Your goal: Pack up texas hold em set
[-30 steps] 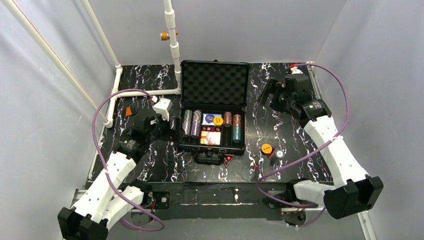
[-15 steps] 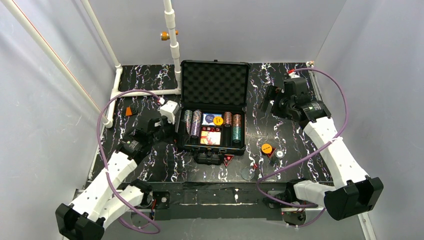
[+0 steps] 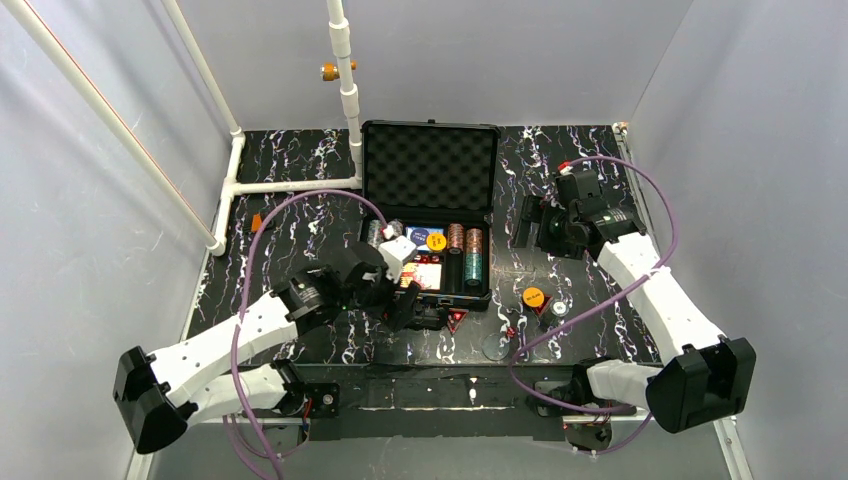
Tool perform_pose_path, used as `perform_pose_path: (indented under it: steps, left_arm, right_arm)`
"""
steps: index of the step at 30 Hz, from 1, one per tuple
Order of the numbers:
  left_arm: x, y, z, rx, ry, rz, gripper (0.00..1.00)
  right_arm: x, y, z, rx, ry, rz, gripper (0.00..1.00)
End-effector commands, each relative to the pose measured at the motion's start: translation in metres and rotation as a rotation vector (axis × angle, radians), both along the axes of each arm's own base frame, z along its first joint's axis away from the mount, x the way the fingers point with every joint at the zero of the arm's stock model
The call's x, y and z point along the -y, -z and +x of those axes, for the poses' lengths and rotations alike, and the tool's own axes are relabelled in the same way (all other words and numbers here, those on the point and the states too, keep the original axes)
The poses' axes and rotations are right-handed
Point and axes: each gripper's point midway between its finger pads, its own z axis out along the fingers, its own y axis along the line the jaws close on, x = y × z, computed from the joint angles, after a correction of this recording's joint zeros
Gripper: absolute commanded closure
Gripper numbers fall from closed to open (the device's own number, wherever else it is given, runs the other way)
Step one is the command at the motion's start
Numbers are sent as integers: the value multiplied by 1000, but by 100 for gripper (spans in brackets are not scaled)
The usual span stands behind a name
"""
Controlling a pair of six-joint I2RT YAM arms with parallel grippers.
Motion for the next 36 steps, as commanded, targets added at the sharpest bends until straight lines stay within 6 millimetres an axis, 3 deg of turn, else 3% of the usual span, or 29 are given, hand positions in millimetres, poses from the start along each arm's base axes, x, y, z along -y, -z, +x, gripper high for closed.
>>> perform_pose_path:
  steps: [1,9,18,23,30,36]
  left_arm:
    - [9,-15,-2,45,-34,29,14]
    - [51,-7,-18,73,27,113,14]
    - [111,13,-44,106,143,202,10]
    - [140,22,-56,107,186,209,8]
    - [163,32,-60,123,179,186,4]
    - [175,45,-63,156,218,159,2]
  right_arm:
    - [-9,16,-12,-75,-75,0,0]
    - [-17,22,-15,-91,-99,-28,0]
    - [9,7,-8,-21,-2,-133,0]
    - [36,-25,0,95,127,-208,0]
    - [82,-91,8,342,369,-285,0]
    - [93,-145,18,510,474,-247,0]
